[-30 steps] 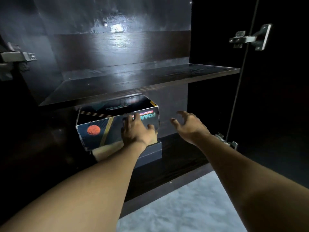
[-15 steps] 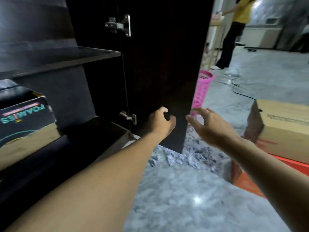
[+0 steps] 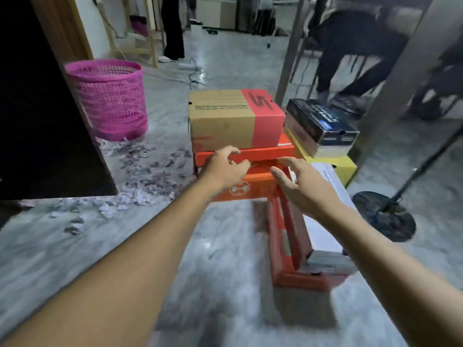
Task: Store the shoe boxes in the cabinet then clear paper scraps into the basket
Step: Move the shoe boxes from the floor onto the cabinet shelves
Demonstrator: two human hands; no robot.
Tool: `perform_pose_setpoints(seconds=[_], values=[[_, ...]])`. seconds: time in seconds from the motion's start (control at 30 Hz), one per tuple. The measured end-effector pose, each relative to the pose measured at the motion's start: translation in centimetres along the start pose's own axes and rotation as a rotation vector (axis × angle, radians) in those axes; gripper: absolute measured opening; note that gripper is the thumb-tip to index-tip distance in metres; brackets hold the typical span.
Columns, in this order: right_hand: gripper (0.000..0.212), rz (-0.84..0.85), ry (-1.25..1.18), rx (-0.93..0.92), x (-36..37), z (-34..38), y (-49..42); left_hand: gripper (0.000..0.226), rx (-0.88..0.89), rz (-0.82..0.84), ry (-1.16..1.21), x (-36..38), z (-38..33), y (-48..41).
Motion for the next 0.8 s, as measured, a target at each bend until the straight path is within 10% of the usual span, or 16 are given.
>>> perform_pose_setpoints(seconds=[0.37,0.5,0.8], values=[[0.068,-0.054,0.059,0.561,-3.6,-17.1,6.0,0.065,-0.156,0.367,0.055,17.0,-0.7,6.2],[0.067,-0.041,-0.071,0.619,-3.4,-19.5,7.4,0.039,-0.13,0.47,0.209,19.9,-1.8,8.2],[0.061,-0.134,-0.309,0.523,-4.0,-20.6,11.0,0.028,-0.139,0.201,0.135,18.8,1.7,9.5]])
Point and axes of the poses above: each hand's wrist, its own y-axis away from the middle knuckle, its own x-axis out of the palm, z = x × y, the point moved 6 cm from there along -y, towards the middle knuckle, and after that the axes turned 9 degrees about -y, right-handed, at the moved point
